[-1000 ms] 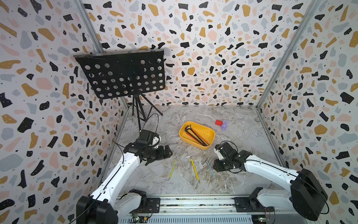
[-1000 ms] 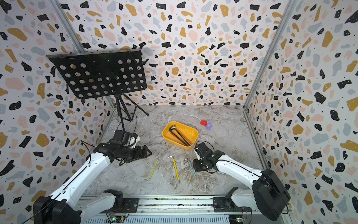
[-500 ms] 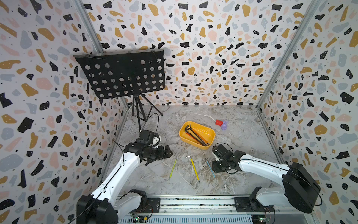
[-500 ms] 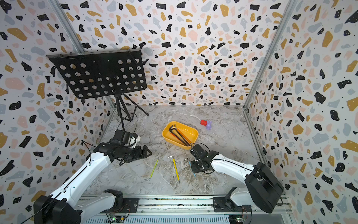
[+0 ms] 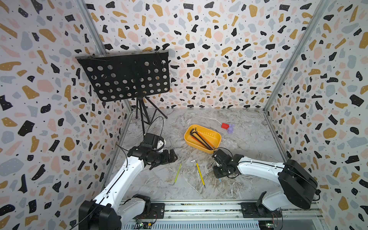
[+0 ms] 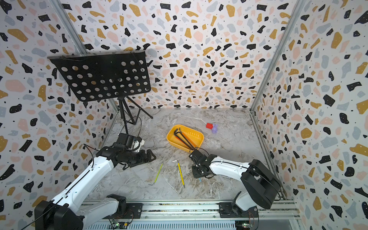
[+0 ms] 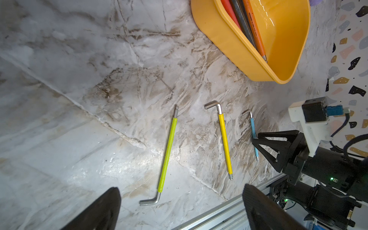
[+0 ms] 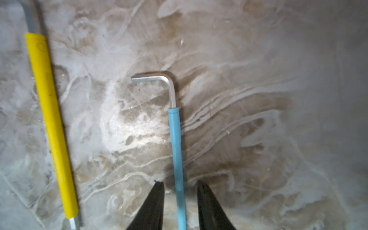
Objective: Put the hex key on the desktop into the storage box
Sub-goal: Pick up the Allen key from the center of the board.
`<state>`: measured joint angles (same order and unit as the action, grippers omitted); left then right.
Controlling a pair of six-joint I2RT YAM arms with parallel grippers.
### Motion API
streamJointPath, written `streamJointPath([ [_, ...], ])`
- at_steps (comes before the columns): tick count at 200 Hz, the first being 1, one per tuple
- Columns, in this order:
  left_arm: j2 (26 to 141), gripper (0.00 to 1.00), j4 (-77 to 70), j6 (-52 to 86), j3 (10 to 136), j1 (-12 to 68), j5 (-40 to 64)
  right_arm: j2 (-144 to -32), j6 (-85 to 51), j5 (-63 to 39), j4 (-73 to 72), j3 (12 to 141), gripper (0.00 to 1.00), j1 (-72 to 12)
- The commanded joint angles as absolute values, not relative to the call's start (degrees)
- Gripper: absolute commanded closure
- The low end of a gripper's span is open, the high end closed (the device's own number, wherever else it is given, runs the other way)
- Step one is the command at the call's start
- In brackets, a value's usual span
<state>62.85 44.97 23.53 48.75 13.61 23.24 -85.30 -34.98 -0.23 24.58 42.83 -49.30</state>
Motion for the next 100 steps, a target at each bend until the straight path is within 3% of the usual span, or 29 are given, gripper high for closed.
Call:
streamJointPath([
  [1,62.4,0.00,44.4,22.9,50.3,13.9,23.2,-86.0,-36.3,2.8,25.2,44.5,0.66,-50.3],
  [46,62.3,0.00,44.4,22.9,50.4,14.0,23.2,-87.7,-36.8,5.8,25.7,44.4,0.68,-51.5],
  [100,62.1,0.00,44.3,22.9,50.3,14.0,23.0,-91.6,-37.1,6.9,26.5,46.0,0.77,-53.1],
])
